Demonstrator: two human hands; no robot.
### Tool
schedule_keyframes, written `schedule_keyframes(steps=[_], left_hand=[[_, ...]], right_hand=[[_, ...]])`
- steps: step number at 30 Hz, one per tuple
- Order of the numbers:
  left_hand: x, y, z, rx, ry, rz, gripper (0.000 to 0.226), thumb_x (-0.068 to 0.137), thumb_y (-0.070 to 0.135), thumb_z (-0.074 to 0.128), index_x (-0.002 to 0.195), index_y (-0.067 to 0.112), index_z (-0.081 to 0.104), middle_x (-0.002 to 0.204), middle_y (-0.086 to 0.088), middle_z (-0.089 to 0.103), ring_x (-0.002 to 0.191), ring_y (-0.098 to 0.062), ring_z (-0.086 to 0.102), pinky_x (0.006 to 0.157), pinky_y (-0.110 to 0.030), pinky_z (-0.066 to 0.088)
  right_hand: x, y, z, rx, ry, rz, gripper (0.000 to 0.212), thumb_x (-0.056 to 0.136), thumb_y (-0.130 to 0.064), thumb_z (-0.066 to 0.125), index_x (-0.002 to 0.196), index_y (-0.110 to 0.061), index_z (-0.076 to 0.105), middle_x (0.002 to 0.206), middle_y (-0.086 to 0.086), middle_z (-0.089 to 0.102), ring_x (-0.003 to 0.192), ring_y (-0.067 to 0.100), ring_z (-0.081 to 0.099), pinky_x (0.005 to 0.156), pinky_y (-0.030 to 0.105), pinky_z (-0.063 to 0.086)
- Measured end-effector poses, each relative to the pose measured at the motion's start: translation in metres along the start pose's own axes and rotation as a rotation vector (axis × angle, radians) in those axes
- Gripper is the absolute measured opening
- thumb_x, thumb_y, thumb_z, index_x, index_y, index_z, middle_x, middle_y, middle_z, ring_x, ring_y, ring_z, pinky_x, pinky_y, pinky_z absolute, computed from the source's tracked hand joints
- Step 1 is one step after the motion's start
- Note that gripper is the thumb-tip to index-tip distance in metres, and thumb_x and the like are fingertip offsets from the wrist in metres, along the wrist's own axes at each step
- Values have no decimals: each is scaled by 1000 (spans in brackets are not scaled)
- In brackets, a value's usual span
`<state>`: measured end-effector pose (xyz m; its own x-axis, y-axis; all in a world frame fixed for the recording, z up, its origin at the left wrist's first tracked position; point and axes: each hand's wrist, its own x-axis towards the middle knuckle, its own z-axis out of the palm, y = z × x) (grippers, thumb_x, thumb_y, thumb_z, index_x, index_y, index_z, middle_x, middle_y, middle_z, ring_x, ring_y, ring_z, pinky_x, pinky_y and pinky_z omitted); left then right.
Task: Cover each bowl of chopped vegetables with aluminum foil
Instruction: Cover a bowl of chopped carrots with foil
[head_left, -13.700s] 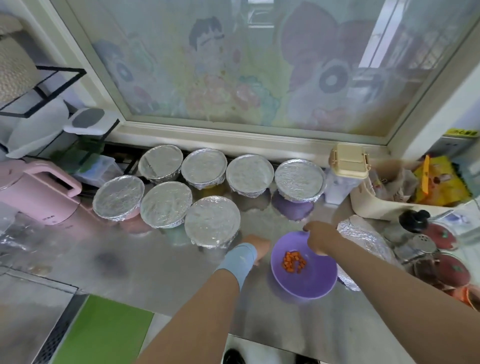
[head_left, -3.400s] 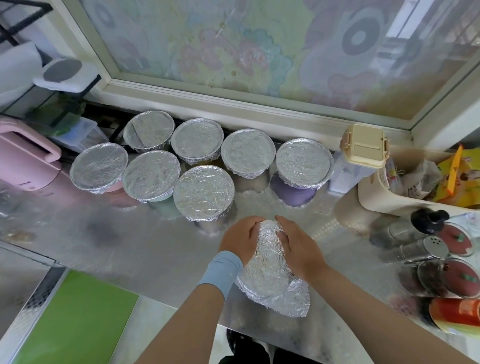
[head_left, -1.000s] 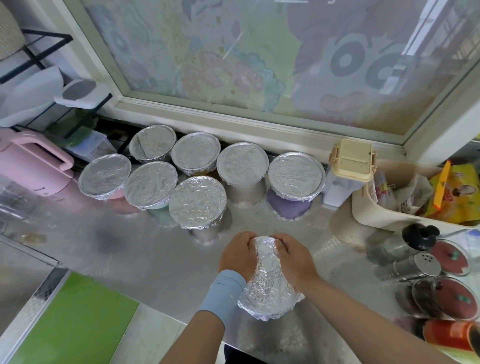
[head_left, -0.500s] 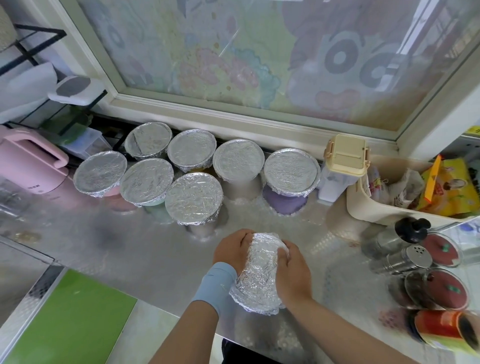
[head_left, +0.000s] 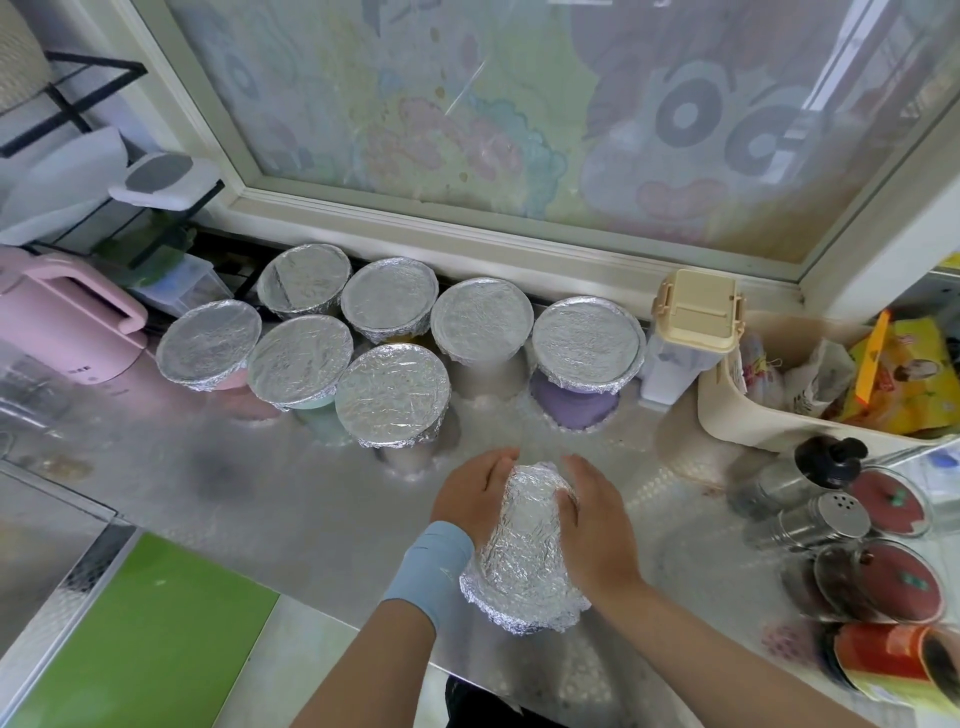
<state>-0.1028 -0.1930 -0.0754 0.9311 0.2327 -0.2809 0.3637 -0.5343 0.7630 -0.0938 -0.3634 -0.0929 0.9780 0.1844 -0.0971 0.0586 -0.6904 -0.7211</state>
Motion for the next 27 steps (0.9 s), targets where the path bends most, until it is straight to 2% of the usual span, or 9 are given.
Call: schedule_keyframes(steps=[4,7,11,14,17,19,22,25,27], left_hand=[[0,2,7,166,-44,-6,30,103,39,40,119,34,65,117,14,67,107,-10,60,93,-24,43],[7,4,6,178,-71,-79,33,102,41,38,104,26,66,101,5,69,93,-19,61,84,-31,47],[10,7,7,206,-74,-132,38,102,41,36,91,16,63,90,-2,67,85,-23,60,80,-34,48],[4,5,5,182,-72,-83,30,101,39,41,102,23,67,97,7,67,89,-15,59,81,-28,45],[-9,-1,4,155,1,-84,24,101,39,45,113,36,65,104,17,67,91,-7,58,82,-24,43],[-14,-5,7,108,93,-136,22,101,37,44,111,36,64,104,15,68,92,-10,59,81,-24,43],[-20,-2,14,-23,238,-243,22,102,32,43,111,32,63,106,8,68,98,-18,62,80,-25,40],[-26,-4,21,-59,293,-284,33,102,23,41,130,30,56,130,4,61,119,-22,55,98,-29,41],[-26,-11,19,169,304,-153,51,97,9,41,144,29,44,149,5,44,139,-20,38,115,-35,29]], right_hand=[[0,-2,0,76,-90,53,32,100,-28,46,131,-30,55,124,-14,62,112,10,58,94,25,42],[8,-5,-3,107,-116,110,22,99,-32,47,116,-35,61,102,-18,67,96,8,62,85,29,46],[14,-2,-4,128,-147,127,19,99,-35,47,108,-39,63,96,-19,69,92,5,63,86,32,49],[14,-1,-3,114,-160,76,20,99,-33,48,113,-35,62,106,-17,64,102,8,60,89,30,45],[5,3,-1,-9,1,29,30,95,-30,53,125,-27,56,130,-7,53,118,16,51,101,38,42],[-8,1,1,-97,96,36,36,93,-27,54,128,-25,53,133,-4,49,121,20,49,99,43,43],[-21,-6,7,-8,58,62,42,97,-22,50,139,-21,45,138,-1,48,125,21,47,103,39,42],[-9,-6,7,158,7,134,43,101,-23,45,144,-18,43,140,1,52,126,19,50,103,28,37],[1,-3,3,164,-47,120,42,102,-27,42,144,-20,45,137,1,57,122,17,54,105,29,39]])
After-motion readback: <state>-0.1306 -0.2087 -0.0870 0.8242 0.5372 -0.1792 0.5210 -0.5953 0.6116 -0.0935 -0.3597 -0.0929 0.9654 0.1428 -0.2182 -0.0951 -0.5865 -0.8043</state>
